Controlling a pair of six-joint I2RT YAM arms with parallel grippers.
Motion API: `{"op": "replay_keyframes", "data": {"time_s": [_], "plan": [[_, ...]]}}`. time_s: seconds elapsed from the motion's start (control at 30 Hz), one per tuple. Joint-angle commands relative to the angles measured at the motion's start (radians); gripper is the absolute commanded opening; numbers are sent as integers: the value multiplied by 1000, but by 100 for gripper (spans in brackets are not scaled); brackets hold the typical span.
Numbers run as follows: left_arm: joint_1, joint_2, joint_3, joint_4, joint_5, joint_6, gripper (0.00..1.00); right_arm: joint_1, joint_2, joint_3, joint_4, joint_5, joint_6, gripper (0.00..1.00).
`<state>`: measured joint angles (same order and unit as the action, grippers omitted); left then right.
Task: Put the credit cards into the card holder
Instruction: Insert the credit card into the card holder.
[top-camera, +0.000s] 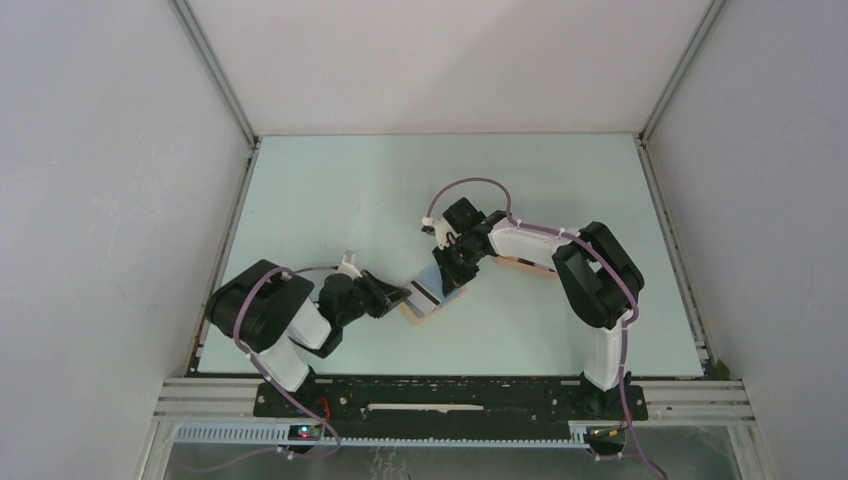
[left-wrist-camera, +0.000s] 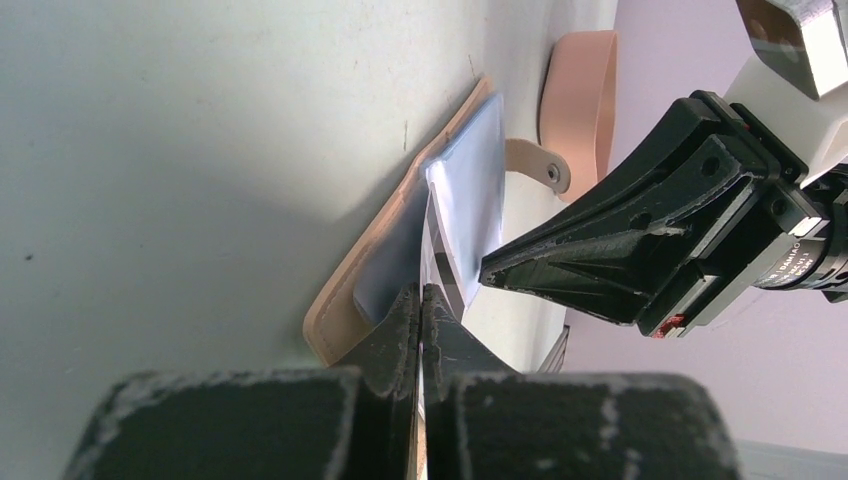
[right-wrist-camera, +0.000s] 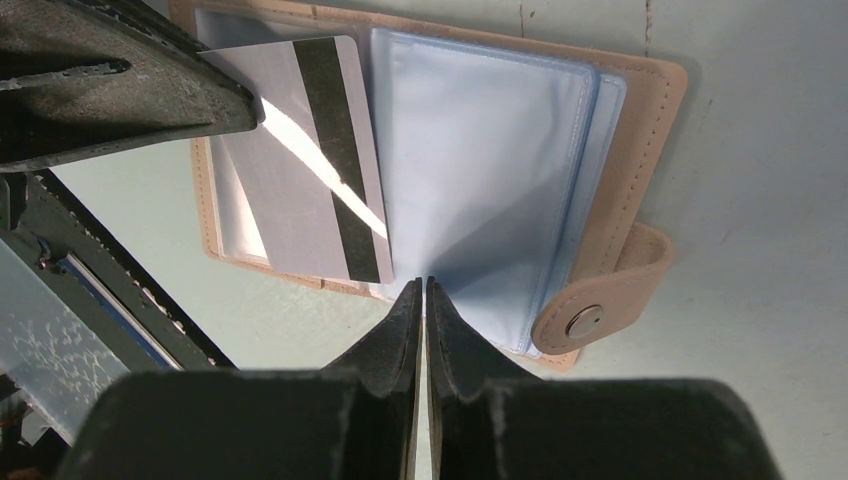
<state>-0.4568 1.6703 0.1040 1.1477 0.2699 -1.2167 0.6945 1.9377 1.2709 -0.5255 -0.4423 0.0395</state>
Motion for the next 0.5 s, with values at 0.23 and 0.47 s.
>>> {"op": "replay_keyframes", "data": {"time_s": [0.23, 0.47], "plan": [[1, 35, 33, 32, 4, 1, 0, -3, -79, 47, -9, -4, -38, 17], [1, 62, 36, 69, 14, -5, 0, -72, -83, 56, -39, 86, -81, 25]]}}
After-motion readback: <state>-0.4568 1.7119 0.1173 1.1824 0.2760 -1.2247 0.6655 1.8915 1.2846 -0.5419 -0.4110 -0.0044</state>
